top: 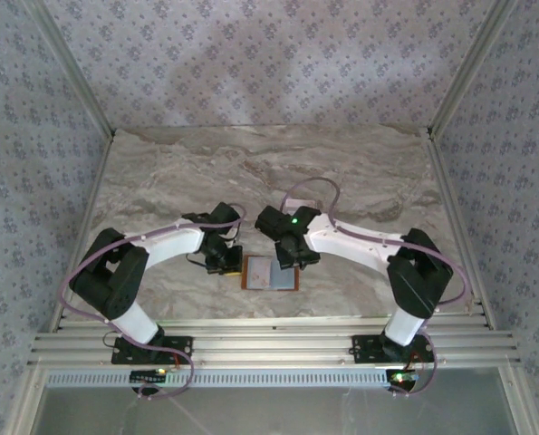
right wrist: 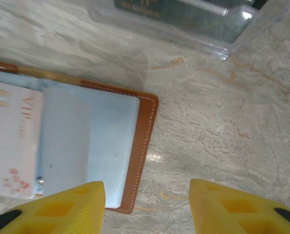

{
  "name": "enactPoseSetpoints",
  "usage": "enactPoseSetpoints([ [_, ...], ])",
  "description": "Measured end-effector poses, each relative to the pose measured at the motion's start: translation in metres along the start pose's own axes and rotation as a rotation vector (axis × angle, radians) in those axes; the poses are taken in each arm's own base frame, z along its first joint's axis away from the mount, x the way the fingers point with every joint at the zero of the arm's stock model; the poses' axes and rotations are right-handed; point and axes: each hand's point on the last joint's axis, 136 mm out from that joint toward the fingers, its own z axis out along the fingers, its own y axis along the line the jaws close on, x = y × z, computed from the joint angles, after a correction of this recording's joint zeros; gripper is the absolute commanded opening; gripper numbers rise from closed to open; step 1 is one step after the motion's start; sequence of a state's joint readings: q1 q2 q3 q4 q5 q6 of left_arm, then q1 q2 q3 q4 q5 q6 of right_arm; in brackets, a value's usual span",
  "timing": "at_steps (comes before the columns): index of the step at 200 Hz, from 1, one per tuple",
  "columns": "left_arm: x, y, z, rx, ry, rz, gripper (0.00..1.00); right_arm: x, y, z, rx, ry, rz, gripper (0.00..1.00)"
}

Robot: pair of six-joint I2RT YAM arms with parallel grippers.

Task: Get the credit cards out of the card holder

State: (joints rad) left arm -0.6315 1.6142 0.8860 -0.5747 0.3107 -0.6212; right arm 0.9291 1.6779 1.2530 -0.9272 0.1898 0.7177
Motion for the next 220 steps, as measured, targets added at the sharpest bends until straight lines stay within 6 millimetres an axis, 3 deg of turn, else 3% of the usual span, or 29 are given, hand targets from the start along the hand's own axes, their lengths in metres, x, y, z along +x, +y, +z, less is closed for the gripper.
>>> enactPoseSetpoints([
  [31, -0.003, -0.013, -0.004, 0.015, -0.013, 0.024, 0.11, -0.009, 0.020, -0.010, -0.153, -0.034, 0.038, 0.40],
  [83, -0.008, -0.033, -0.008, 0.042, -0.023, 0.054, 0.10, -0.001, 0.048, 0.002, -0.321, -0.002, 0.060, 0.39],
  [106, -0.004, -0.049, -0.001, 0.048, -0.002, 0.091, 0.09, -0.003, 0.049, 0.001, -0.345, -0.008, 0.072, 0.39],
  [131, -0.001, -0.060, 0.006, 0.046, 0.015, 0.115, 0.09, -0.002, 0.036, -0.003, -0.357, -0.022, 0.105, 0.40],
  [168, -0.004, -0.055, 0.006, 0.033, 0.009, 0.098, 0.08, -0.004, 0.026, -0.005, -0.365, -0.032, 0.133, 0.39],
  [220, -0.003, -0.014, 0.006, 0.005, 0.015, -0.003, 0.07, -0.007, 0.054, 0.004, -0.444, -0.014, 0.124, 0.38],
])
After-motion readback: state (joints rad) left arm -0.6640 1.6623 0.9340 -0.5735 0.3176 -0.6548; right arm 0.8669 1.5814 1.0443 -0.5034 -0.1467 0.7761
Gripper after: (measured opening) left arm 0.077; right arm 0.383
